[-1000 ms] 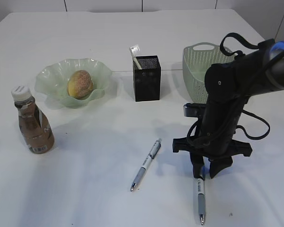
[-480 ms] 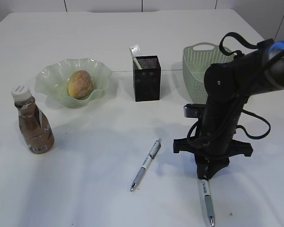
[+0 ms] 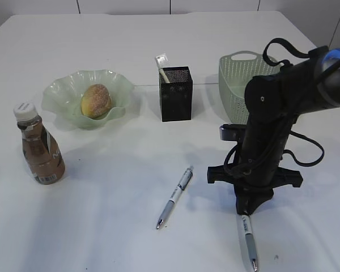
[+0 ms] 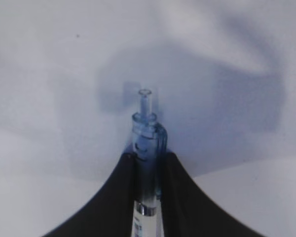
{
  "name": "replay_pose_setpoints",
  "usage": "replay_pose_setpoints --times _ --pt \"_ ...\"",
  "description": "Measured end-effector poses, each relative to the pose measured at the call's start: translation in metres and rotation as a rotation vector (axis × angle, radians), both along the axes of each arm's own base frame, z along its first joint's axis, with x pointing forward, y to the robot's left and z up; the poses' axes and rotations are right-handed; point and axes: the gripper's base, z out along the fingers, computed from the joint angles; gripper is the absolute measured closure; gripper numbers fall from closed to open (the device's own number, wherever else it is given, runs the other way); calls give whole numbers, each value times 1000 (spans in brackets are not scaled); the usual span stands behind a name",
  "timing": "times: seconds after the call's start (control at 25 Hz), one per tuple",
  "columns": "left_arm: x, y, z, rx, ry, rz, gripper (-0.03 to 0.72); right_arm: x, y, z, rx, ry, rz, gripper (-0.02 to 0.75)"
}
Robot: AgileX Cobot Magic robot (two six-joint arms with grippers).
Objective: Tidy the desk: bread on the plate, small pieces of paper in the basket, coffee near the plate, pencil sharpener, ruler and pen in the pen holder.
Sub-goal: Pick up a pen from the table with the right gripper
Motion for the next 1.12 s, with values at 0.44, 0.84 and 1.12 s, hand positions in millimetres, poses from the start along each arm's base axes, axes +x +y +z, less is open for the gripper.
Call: replay_pose_setpoints --times 0.44,0.84,1.12 --pt "0 0 0 0 0 0 450 -1 -1 22 13 -58 17 625" --pt "0 0 0 0 0 0 450 25 8 87 83 -264 58 625" --pt "0 0 0 0 0 0 450 50 18 145 137 -455 123 626"
